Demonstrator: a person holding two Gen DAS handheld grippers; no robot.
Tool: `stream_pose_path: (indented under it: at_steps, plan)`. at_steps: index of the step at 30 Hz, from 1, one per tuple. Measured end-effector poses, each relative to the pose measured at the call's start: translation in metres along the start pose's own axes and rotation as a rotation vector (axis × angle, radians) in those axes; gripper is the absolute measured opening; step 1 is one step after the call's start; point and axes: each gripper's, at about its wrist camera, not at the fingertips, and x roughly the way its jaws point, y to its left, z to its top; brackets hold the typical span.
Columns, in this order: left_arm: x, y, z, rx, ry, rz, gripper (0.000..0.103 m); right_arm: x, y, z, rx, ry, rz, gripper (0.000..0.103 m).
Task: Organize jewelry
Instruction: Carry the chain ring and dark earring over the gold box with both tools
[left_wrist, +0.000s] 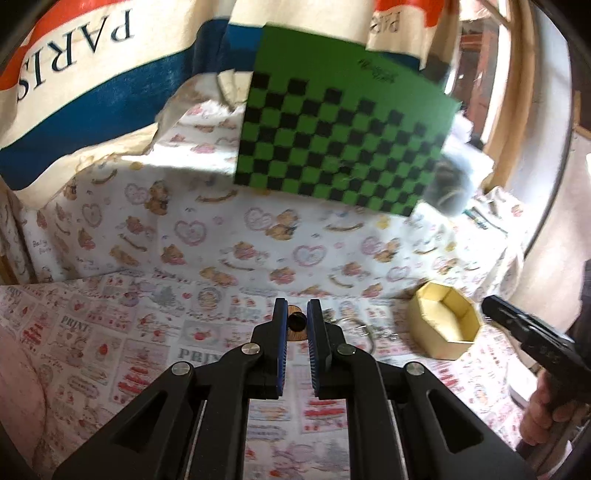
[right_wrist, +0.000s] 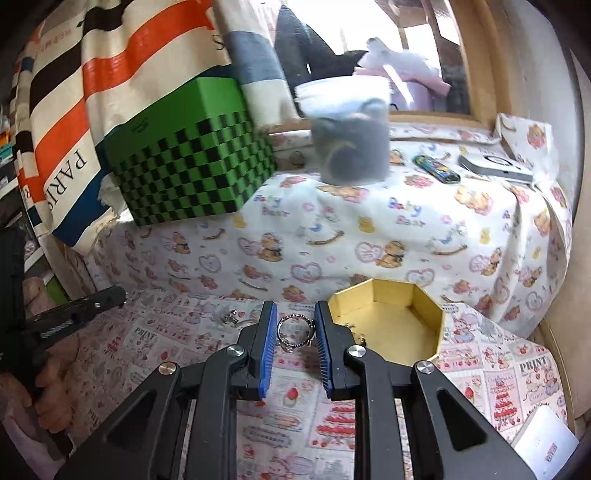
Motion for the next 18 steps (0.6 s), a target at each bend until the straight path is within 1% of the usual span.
stream_pose_path:
  at_steps: [4,7,9,13,16,18]
  plan:
    - [-0.015,-0.015,0.001,0.039,-0.043,-0.028,0.009,-0.006,-0.013,0.004,0.047,-0.019,0.019,0.022]
    - [-0.023,-0.028,-0.001,0.039,-0.073,-0.043,0.009,-0.010,-0.022,0.006,0.076,-0.031,0.040,0.022]
    - [-0.021,-0.038,-0.001,0.043,-0.061,-0.063,0.009,-0.009,-0.028,0.006,0.090,-0.025,0.044,0.022]
    - [-0.012,-0.065,0.001,0.062,-0.028,-0.080,0.009,-0.002,-0.048,0.003,0.173,0.001,0.073,0.022]
    - [-0.005,-0.089,0.005,0.089,-0.012,-0.092,0.009,-0.003,-0.053,0.003,0.188,-0.003,0.072,0.022]
    - [0.003,-0.105,0.008,0.110,-0.003,-0.080,0.009,-0.003,-0.057,0.003,0.205,0.018,0.117,0.022]
